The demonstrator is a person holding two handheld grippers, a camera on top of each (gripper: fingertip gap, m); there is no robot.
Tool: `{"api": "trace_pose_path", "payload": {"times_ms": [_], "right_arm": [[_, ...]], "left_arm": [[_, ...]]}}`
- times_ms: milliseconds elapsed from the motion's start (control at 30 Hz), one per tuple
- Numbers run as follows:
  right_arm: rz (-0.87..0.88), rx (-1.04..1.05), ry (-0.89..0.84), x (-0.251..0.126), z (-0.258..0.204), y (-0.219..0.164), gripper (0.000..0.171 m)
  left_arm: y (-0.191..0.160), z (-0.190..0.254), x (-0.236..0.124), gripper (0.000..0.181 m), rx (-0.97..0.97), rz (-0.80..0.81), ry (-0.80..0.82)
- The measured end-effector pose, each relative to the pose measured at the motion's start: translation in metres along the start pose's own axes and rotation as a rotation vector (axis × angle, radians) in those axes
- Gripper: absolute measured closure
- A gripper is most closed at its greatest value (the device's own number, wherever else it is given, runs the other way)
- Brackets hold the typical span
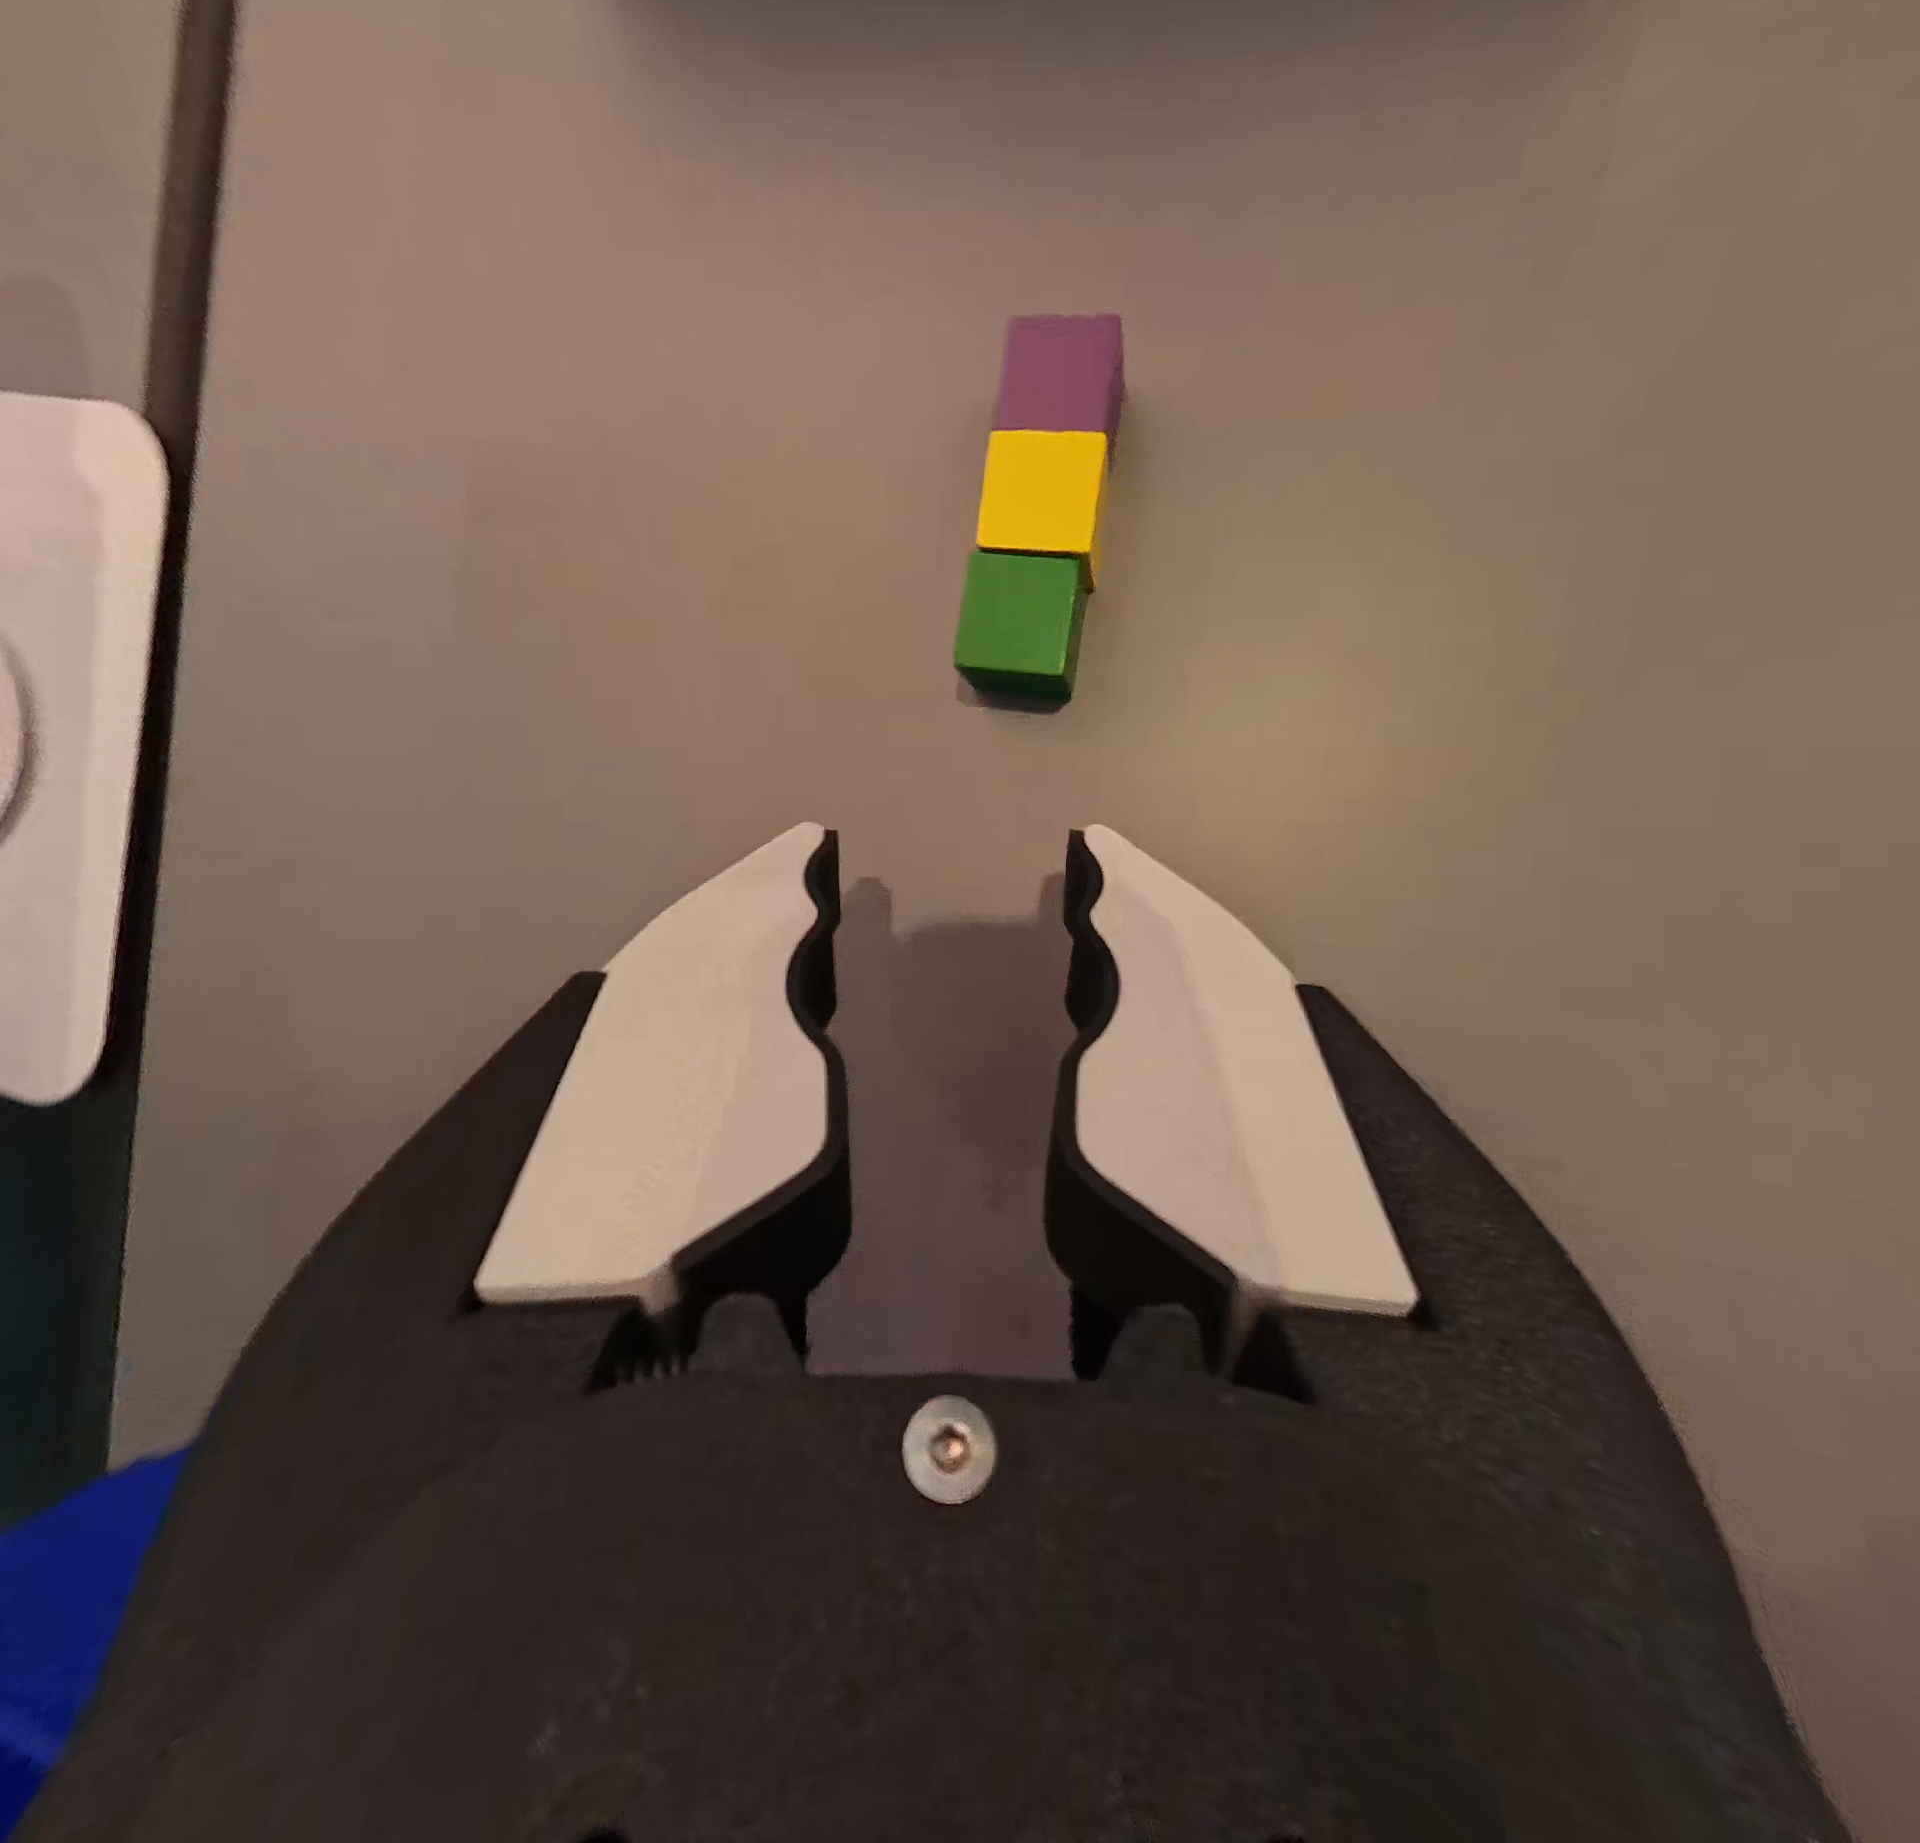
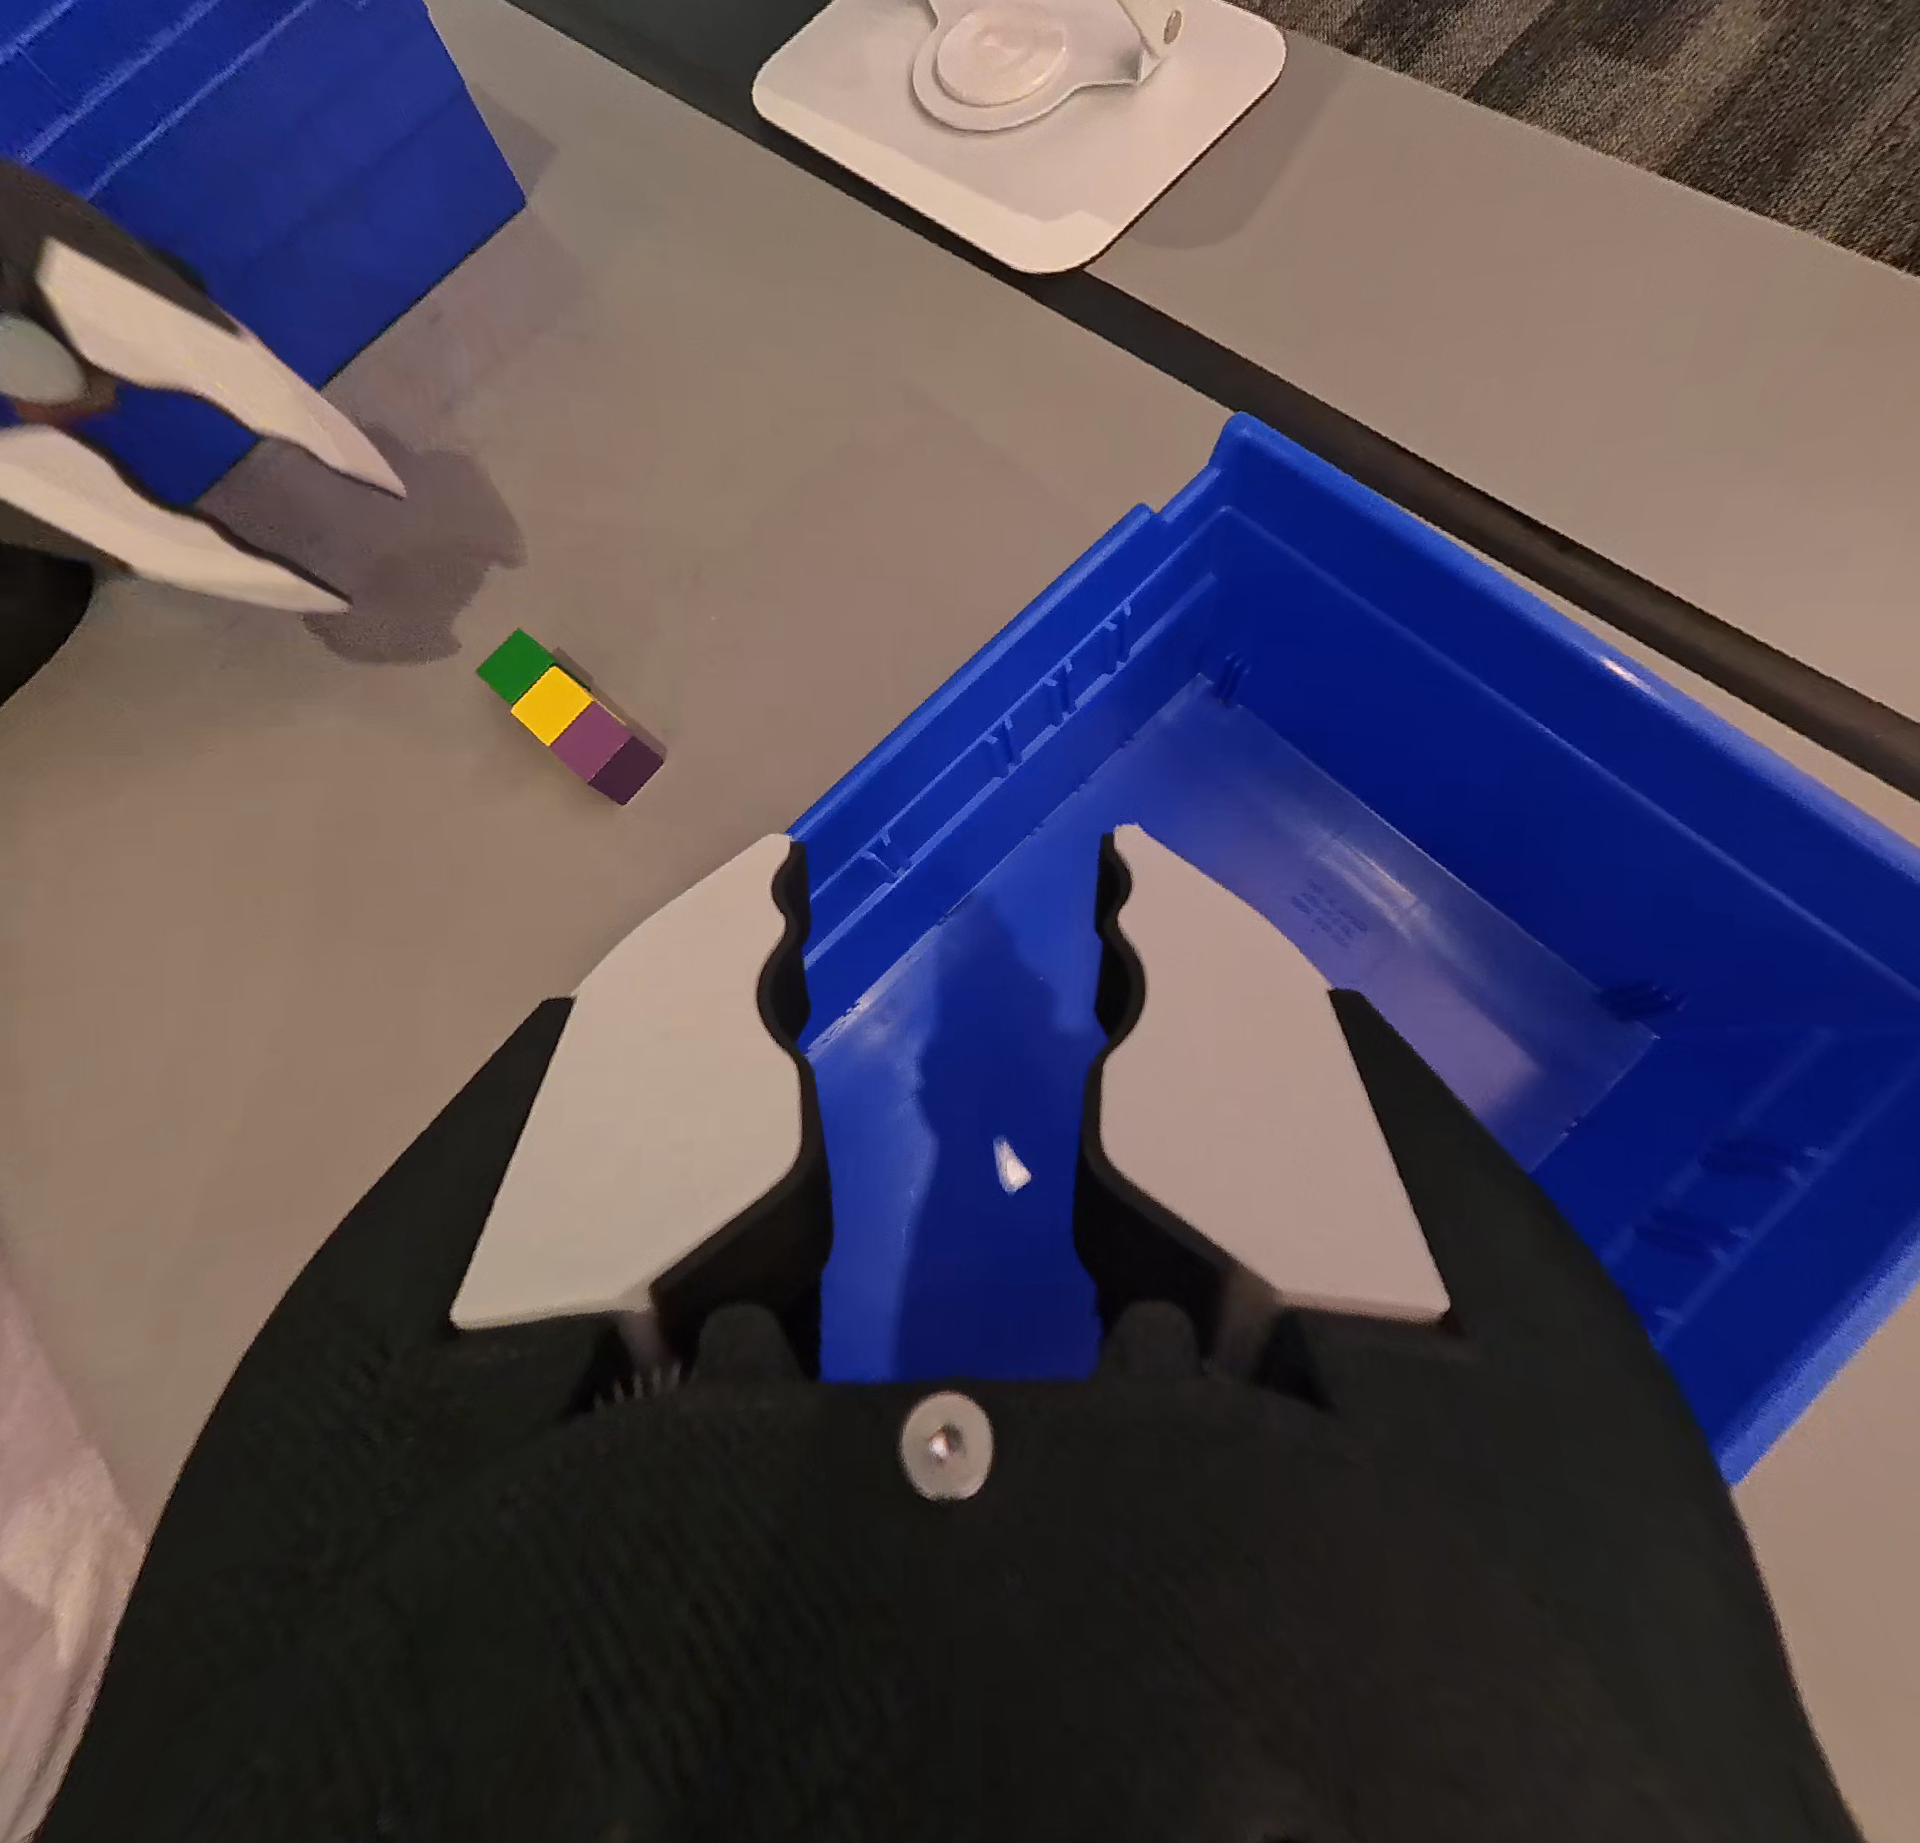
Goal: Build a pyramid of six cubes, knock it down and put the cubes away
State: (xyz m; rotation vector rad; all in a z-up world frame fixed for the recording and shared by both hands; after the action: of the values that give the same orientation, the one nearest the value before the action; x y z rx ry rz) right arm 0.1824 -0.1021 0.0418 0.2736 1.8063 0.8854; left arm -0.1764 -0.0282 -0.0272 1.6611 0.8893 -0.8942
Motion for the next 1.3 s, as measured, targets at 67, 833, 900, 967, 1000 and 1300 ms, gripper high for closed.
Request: {"api": "trace_pose_path", "payload": {"times_ms": [67, 833, 900, 967, 1000, 1300], "right_arm": [[0.004, -0.001, 0.002, -0.001, 0.000, 0.000, 0.117], [-0.017, 0.003, 0.007, 0.002, 0.004, -0.003, 0.116], [-0.024, 0.003, 0.007, 0.003, 0.004, -0.004, 0.116], [-0.031, 0.004, 0.007, 0.004, 0.004, -0.005, 0.116], [-0.034, 0.005, 0.006, 0.004, 0.004, -0.005, 0.116], [-0.051, 0.004, 0.008, 0.007, 0.004, -0.005, 0.116]], "left_arm": [[0.006, 0.006, 0.023, 0.140, 0.049, -0.043, 0.008], [0.027, 0.004, 0.059, 0.153, 0.045, -0.023, -0.103], [0.028, 0.004, 0.059, 0.153, 0.048, -0.027, -0.105], [0.028, 0.004, 0.060, 0.153, 0.049, -0.028, -0.109], [0.028, 0.004, 0.060, 0.153, 0.052, -0.029, -0.109], [0.028, 0.007, 0.063, 0.152, 0.074, -0.047, -0.107]]}}
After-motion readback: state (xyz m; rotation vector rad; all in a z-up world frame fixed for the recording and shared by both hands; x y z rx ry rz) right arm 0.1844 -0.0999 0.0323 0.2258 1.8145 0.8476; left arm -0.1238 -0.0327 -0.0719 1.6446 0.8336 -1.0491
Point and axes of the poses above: each gripper's, where its closed fingertips meet, x out along the fingers, y out of its top, z = x × y across the jaws, the point moved 9 cm from there along -x, back along the fingers, and after that the axes turned 5 degrees about -z, right-handed, at the moved point
